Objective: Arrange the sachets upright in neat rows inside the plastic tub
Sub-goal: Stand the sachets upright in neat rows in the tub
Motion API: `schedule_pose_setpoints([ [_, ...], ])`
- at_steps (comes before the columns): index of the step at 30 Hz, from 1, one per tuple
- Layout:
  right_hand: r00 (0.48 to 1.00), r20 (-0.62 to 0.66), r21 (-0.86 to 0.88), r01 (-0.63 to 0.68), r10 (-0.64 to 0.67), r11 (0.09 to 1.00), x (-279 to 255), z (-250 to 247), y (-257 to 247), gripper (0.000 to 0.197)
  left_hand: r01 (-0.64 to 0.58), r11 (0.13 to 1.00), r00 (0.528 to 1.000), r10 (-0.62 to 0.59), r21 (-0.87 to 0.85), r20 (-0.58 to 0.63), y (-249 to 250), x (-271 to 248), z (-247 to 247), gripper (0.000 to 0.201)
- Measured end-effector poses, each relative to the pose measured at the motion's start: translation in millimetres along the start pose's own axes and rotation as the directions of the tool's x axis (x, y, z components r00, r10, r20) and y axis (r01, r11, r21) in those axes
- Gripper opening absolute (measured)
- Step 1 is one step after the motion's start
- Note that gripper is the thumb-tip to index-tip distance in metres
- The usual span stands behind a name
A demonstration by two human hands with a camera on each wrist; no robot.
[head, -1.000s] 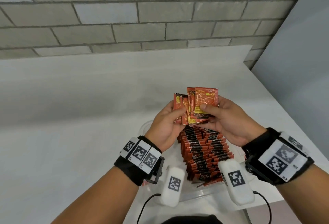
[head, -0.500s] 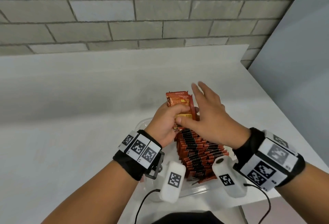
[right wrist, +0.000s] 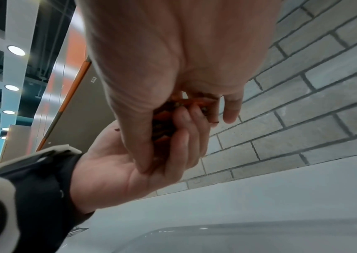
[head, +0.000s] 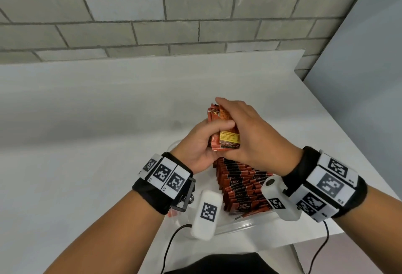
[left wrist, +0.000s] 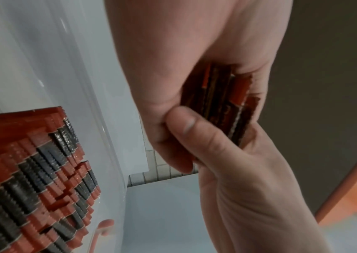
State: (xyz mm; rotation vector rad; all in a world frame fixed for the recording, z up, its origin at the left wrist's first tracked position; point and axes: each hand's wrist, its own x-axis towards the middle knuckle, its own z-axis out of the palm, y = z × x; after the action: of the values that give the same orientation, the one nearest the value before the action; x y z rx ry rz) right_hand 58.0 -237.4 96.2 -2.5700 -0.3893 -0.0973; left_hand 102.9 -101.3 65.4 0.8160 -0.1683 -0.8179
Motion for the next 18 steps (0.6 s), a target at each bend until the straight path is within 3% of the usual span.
schedule_pose_setpoints([
  [3,0.999,-0.003,0.043,-0.038,0.038,0.998,0.2,-3.5,-1.6,0.103,0.023,0.996,0.999,-0.020,-0.087,0.032,2.9,-2.6,-1.3,0.033],
  [9,0.997,-0.030,0.130,-0.063,0.068,0.989,-2.0,-5.8,-5.4,0.103,0.031,0.999,0.995,-0.029,-0.017,0.100,-2.6,-3.1,0.4,0.051],
  [14,0.999,0.001,0.079,-0.055,0.055,0.995,-3.7,-5.9,-4.3,0.101,0.010,1.000,0.990,-0.009,-0.009,0.142,-6.0,-2.5,-6.1,0.054],
  [18,0.999,-0.004,0.052,-0.042,0.043,0.998,-4.6,-4.2,-4.2,0.099,0.011,1.000,0.994,-0.013,0.014,0.107,-5.9,-1.1,-8.1,0.077],
])
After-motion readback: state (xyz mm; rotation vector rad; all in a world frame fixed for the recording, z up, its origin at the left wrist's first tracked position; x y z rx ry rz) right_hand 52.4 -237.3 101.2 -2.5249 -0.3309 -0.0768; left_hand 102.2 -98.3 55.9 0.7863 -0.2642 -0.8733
